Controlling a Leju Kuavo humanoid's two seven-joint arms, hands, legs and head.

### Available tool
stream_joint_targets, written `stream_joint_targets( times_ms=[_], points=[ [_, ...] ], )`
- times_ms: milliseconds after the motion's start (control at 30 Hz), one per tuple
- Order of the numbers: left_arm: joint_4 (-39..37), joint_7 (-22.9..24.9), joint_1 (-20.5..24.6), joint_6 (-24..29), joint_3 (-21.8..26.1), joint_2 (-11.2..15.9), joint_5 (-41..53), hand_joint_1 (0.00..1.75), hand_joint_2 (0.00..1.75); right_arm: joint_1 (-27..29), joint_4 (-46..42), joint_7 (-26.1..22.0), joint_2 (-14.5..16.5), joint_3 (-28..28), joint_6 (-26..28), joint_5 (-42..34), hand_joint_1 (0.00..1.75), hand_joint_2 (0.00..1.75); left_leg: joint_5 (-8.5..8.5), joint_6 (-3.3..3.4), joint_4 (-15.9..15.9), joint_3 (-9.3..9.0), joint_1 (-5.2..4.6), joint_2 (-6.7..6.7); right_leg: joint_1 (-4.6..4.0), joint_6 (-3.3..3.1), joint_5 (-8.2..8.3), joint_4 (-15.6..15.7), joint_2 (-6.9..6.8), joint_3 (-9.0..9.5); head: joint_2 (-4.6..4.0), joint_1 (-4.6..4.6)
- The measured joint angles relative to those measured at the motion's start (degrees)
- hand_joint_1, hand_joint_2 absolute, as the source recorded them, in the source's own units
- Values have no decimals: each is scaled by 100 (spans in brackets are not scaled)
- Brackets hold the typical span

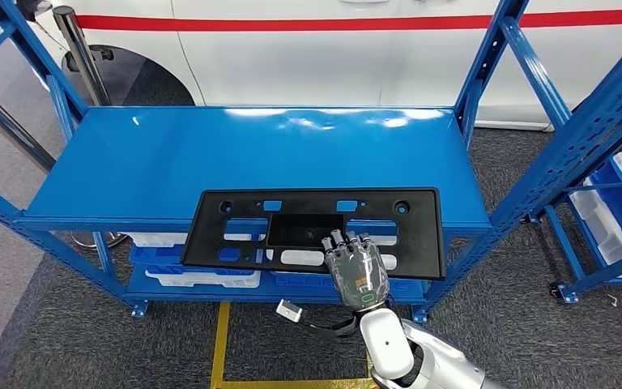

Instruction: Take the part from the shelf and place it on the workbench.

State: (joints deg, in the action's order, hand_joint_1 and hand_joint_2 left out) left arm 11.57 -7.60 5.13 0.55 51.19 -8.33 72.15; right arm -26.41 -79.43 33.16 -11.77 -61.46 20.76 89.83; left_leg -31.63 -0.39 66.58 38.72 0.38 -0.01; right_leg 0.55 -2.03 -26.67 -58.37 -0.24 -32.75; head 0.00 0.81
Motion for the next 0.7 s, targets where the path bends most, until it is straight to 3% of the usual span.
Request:
stream_joint_targets(
  times_ms=[33, 67, 100, 133, 200, 267, 333, 400, 433, 500, 533, 567, 600, 633, 700],
  points=[
    [-1, 11, 1, 1, 0, -2, 3, 0, 175, 2, -6, 0, -7, -15, 4, 0, 175, 175, -233, -20, 364, 72, 9, -1, -3, -9, 60, -8, -4, -84, 0, -1],
    [-1, 25, 3, 3, 0, -5, 7, 0, 175, 8, -8, 1, -11, -33, 11, 0, 175, 175, -334, -40, 668, 104, 18, -1, -6, -7, 119, -19, -8, -171, 0, -1],
    [0, 39, 5, 6, 0, -7, 11, 0, 175, 17, -8, 1, -15, -51, 27, 0, 175, 175, -293, -56, 838, 74, 26, 0, -7, 0, 176, -33, -13, -260, 0, -1],
    [0, 56, 7, 10, 0, -7, 18, 0, 175, 28, -8, 1, -16, -69, 54, 0, 175, 175, -139, -66, 824, -42, 33, 0, -4, 11, 230, -51, -16, -349, 0, -1],
    [1, 83, 15, 20, -1, -7, 32, 0, 175, 44, -9, 1, -15, -100, 125, 0, 175, 175, 150, -64, 265, -539, 42, -1, 3, 51, 330, -98, -13, -510, 0, -2],
    [2, 80, 26, 34, -5, -7, 48, 0, 175, 72, -29, 2, -6, -114, 217, 0, 175, 175, 95, -33, -571, -1111, 25, -11, -4, 113, 423, -147, -13, -613, 0, -1],
    [2, 62, 26, 53, -8, -7, 60, 0, 175, 154, -75, 2, 39, -117, 397, 2, 175, 175, -11, 12, -960, -1307, 0, -22, -12, 176, 531, -139, -21, -644, 0, 2],
    [0, 85, 14, 77, -8, -14, 48, 0, 175, 301, -123, -14, 126, -102, 723, 9, 175, 175, 86, 89, -992, -1232, 26, 0, -15, 239, 541, -133, -12, -679, 0, 4],
    [-1, 109, 11, 92, -6, -19, 36, 0, 175, 406, -148, -71, 189, -63, 942, 10, 175, 175, 153, 139, -1002, -1183, 39, 18, -15, 264, 387, -226, -2, -720, 0, 6],
    [-1, 146, -2, 124, 6, -23, 3, 0, 175, 729, -208, -469, 386, 175, 1394, -98, 175, 175, 286, 206, -991, -1039, 41, 40, -10, 294, -196, -745, 17, -851, 0, 9],
    [-1, 145, -15, 135, 14, -22, -17, 0, 175, 937, -250, -926, 531, 382, 1575, -306, 175, 175, 340, 223, -968, -949, 35, 43, -7, 301, -476, -1130, 17, -923, 0, 11],
    [-1, 126, -27, 143, 24, -22, -36, 0, 175, 1144, -293, -1535, 686, 615, 1681, -674, 175, 175, 388, 225, -938, -856, 28, 47, -4, 308, -626, -1485, 18, -968, 0, 10],
    [-1, 92, -35, 146, 35, -22, -55, 0, 175, 1324, -332, -2251, 837, 839, 1715, -1231, 175, 175, 431, 222, -900, -760, 21, 53, 0, 312, -640, -1725, 18, -960, 0, 8],
    [-1, 46, -39, 143, 48, -22, -68, 0, 175, 1467, -370, -2994, 974, 1027, 1664, -2000, 175, 175, 469, 217, -856, -661, 17, 60, 5, 309, -532, -1776, 18, -863, 0, 9],
    [-1, -54, -40, 103, 76, -23, -76, 0, 175, 1666, -449, -4185, 1197, 1282, 1334, -3948, 175, 175, 537, 191, -765, -488, 15, 62, 12, 273, -287, -1287, 19, -375, 0, 9]
  ],
)
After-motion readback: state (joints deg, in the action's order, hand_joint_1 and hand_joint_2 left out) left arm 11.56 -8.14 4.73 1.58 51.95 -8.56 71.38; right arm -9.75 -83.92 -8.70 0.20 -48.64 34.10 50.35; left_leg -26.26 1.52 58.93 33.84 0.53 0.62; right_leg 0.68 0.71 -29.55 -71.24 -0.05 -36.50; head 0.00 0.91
